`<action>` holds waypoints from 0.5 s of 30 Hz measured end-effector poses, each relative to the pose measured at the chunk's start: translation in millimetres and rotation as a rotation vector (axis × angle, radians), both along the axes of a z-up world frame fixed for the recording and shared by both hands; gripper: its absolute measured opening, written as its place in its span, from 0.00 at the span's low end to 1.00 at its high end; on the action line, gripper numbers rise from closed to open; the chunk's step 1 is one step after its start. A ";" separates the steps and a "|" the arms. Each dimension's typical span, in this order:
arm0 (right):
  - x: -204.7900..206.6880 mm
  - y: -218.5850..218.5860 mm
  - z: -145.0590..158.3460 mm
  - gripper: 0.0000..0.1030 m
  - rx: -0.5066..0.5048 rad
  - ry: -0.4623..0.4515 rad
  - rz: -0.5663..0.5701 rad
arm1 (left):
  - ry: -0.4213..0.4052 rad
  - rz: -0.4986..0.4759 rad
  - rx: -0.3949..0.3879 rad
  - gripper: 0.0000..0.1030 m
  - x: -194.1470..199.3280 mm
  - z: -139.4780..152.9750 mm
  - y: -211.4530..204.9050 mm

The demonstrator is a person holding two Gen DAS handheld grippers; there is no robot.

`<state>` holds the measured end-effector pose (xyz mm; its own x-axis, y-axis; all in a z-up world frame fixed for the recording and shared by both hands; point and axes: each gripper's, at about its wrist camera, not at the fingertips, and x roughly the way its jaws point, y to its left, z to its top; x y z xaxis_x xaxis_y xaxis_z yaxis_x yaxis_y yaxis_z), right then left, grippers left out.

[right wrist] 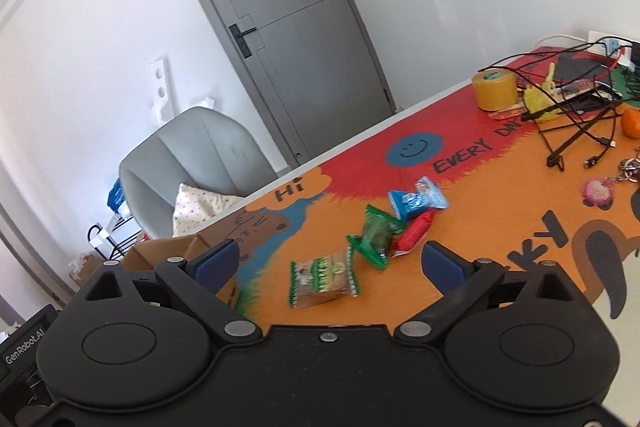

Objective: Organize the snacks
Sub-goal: 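Move both tools back toward the remaining snacks on the mat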

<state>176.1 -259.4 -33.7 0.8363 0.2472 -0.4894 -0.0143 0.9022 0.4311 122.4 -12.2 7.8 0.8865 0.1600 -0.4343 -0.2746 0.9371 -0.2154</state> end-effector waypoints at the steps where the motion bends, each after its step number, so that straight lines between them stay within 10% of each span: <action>1: 1.1 -3.3 -2.1 0.96 0.002 0.003 -0.005 | -0.002 -0.007 0.006 0.98 2.2 0.0 -4.6; 15: 18.5 -50.3 -31.9 0.84 0.073 0.067 -0.071 | 0.041 -0.067 0.040 0.97 38.7 -12.7 -52.5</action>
